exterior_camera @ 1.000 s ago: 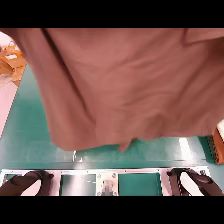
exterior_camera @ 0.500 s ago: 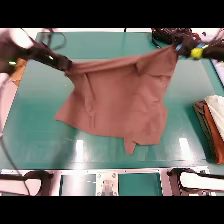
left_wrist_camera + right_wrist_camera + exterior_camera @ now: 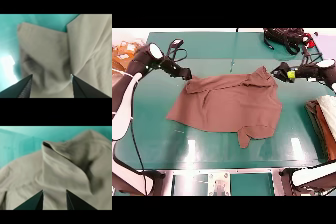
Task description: Fold the shirts.
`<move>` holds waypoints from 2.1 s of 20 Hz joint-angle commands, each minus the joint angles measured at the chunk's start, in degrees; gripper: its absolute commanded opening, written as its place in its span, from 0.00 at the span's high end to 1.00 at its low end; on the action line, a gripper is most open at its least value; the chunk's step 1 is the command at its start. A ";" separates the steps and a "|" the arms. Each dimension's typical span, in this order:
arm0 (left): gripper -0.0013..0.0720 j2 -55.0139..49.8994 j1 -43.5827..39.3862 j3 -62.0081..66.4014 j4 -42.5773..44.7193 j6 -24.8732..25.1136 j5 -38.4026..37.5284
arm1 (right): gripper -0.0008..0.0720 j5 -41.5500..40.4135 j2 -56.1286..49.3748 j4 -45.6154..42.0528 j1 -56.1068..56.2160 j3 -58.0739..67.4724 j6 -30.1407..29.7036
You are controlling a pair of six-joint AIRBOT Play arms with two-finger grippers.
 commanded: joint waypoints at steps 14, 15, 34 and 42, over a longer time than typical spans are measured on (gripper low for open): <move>0.23 0.02 26.64 -6.49 -5.92 0.26 -23.17 | 0.39 1.95 27.28 -9.73 -14.84 -54.53 4.37; 0.23 0.02 26.84 -6.86 -6.34 0.52 -23.52 | 0.39 -0.20 27.28 -8.55 -13.40 -56.04 4.33; 0.23 0.02 23.71 -30.08 -18.10 5.73 -21.03 | 0.96 -5.20 26.62 -11.67 -12.13 -46.99 4.52; 0.23 0.02 15.67 -34.62 -18.23 5.53 -22.53 | 0.97 -5.05 26.62 -10.19 -12.13 -47.01 4.55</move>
